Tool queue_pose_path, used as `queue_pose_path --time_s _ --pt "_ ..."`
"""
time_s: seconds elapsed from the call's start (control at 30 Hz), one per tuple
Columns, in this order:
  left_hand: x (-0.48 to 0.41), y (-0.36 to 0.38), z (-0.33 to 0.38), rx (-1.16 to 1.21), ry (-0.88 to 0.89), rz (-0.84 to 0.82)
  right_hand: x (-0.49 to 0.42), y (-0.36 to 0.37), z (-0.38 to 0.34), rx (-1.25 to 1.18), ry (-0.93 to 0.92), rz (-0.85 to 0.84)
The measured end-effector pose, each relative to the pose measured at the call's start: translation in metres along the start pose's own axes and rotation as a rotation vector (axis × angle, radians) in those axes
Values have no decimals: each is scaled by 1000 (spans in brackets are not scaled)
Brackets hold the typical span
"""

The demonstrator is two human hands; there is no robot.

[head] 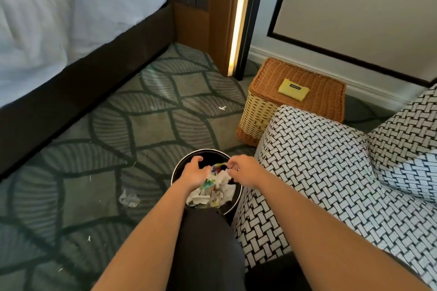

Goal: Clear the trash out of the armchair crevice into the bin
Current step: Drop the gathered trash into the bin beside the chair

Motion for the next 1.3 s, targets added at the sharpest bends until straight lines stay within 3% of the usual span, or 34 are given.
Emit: queue_pose_path --time_s 0.33,0.53,0.83,1.07,1.3 --pt "39 -9 52 -74 97 -8 38 -40 2 2 -32 77" --pt "91 19 133 -107 258 -123 93 -95 35 -30 10 175" --pt "192 133 240 -398 596 -329 220 -152 157 -151 204 324" --pt "263 252 262 -431 725 -536 322 -137 284 -340 453 461" --pt "317 359 245 -467 796 -646 436 -88 378 -524 687 802"
Point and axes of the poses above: each hand's wrist, its own x-axis away from the middle knuckle, its own y-axis out of the palm, z = x × y, the point moved 10 cm from there along -x, towards the middle knuckle, and after that the axes turned 5 degrees about -x, right-handed, at the moved point
